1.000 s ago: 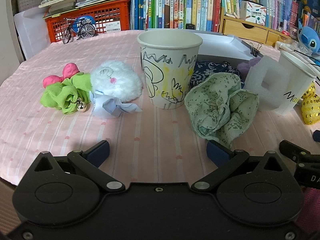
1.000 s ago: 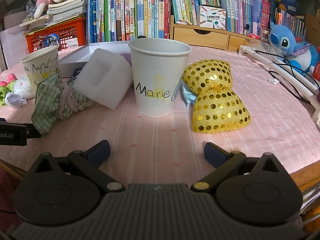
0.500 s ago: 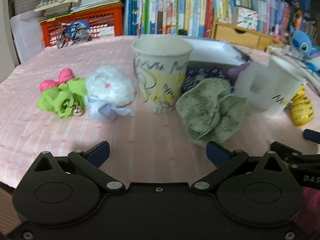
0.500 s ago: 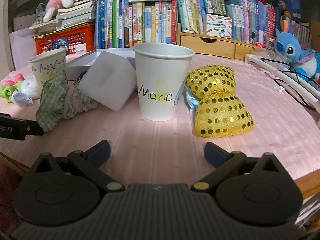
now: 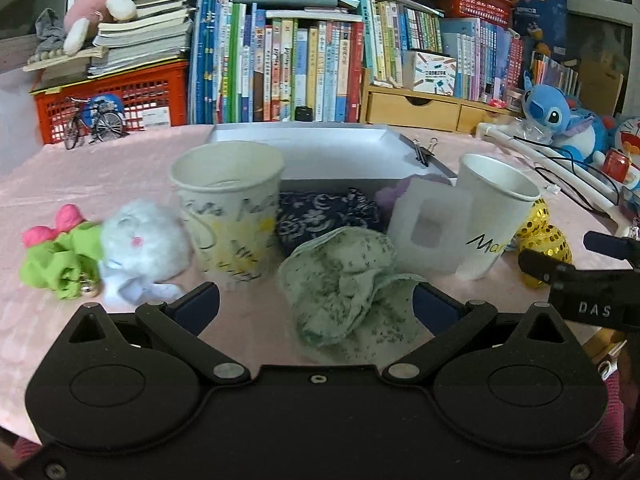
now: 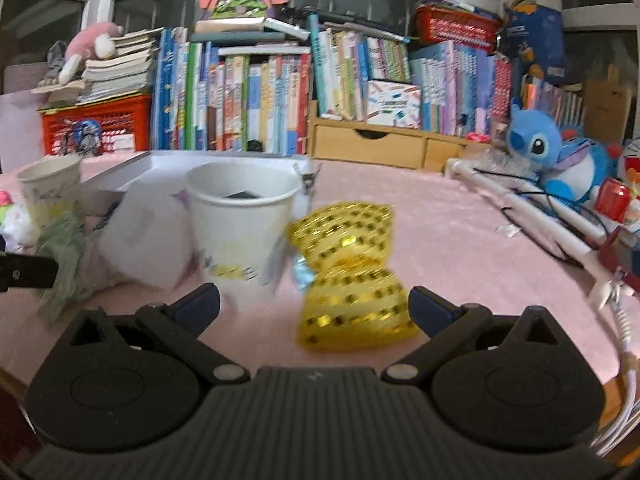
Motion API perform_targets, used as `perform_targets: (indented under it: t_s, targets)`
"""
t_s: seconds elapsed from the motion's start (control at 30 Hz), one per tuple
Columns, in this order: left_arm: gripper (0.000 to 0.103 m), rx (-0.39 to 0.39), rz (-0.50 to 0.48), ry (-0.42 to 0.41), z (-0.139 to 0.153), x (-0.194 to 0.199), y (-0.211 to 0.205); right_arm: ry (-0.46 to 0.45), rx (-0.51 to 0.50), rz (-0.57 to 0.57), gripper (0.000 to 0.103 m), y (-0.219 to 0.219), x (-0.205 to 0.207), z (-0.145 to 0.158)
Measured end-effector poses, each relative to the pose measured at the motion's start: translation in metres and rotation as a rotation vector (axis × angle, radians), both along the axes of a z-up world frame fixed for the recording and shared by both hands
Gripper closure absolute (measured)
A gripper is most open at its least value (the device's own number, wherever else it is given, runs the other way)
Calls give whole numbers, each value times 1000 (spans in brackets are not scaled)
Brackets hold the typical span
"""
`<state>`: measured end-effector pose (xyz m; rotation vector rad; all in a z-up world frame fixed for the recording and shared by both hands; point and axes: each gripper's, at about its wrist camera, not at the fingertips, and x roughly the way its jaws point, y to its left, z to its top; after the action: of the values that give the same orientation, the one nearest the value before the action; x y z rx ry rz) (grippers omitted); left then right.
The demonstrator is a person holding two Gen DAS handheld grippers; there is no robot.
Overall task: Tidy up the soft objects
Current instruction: 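Grasp the green floral cloth with the left tool while the right tool grasps the gold sequin bow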
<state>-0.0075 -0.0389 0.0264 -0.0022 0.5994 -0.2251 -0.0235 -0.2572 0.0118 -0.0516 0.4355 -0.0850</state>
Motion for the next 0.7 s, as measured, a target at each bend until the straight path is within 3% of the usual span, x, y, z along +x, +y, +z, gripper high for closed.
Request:
perform_targets:
  t_s: [0.23,0.7]
  targets:
    - [0,-60,-36,33,-6,6,-9,-15,2,-20,0,-16,13,-2]
    - [0,-59,-54,56,-18,14,-32,26,18,-33,1,-23,31,-21]
